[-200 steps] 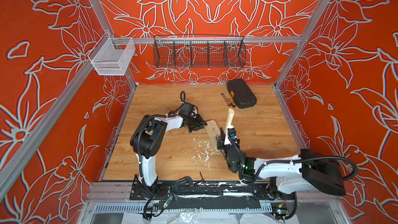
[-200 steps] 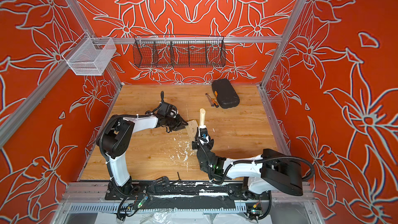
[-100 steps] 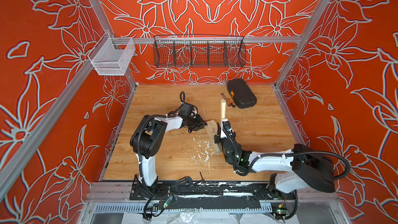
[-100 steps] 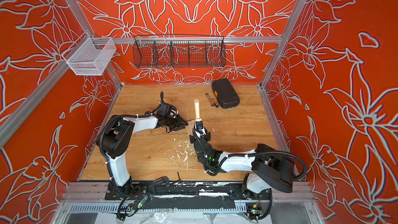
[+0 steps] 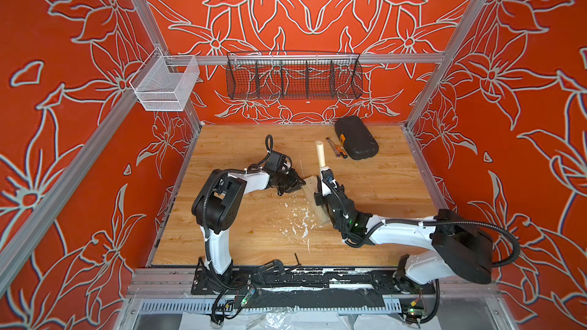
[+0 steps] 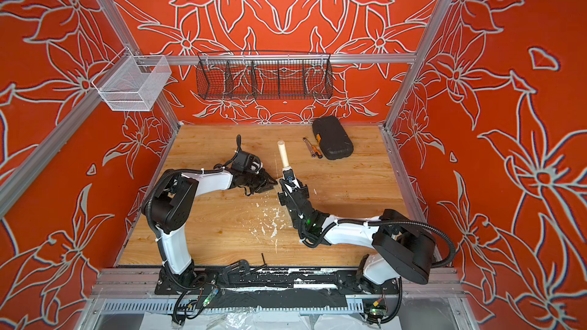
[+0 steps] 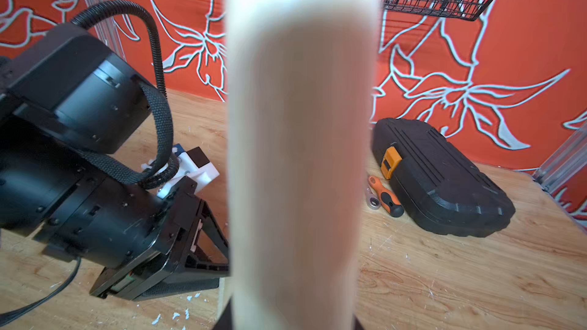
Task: Use a claw hammer to pull out a nail
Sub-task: Remove the nail from the mounting plate.
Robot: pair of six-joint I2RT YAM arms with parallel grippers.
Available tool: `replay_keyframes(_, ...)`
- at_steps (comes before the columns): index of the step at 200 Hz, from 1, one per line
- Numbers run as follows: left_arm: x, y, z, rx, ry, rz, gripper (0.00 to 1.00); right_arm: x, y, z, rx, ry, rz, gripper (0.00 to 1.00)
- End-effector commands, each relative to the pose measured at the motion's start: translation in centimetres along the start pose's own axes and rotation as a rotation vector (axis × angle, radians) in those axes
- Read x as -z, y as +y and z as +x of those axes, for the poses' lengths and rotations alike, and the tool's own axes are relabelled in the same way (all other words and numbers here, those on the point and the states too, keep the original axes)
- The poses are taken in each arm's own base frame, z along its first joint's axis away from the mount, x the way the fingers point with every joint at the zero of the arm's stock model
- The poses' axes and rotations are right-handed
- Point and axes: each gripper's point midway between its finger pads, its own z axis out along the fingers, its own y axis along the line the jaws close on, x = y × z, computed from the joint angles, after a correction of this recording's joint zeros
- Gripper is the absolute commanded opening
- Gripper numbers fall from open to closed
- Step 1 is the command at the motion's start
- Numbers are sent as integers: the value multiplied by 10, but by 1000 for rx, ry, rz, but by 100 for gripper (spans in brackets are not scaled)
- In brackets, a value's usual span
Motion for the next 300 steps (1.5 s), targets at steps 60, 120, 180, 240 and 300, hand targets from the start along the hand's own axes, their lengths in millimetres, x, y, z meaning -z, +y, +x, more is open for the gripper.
replay_keyframes(60, -8, 72, 37, 143, 97, -227, 31, -2, -6, -20, -161, -85, -20, 0)
replay_keyframes(120, -10, 81, 42, 157, 106, -237, 31, 33, -31, 21, -207, -29, -31, 0)
replay_keyframes(180, -17, 92, 50, 181, 124, -242, 31, 49, -46, 64, -224, 48, -3, 0)
replay_keyframes(240, -18, 95, 55, 185, 131, -248, 31, 54, -25, 95, -183, 66, 40, 0)
replay_keyframes(300, -19, 97, 57, 192, 139, -242, 31, 60, -7, 125, -114, 62, 76, 0)
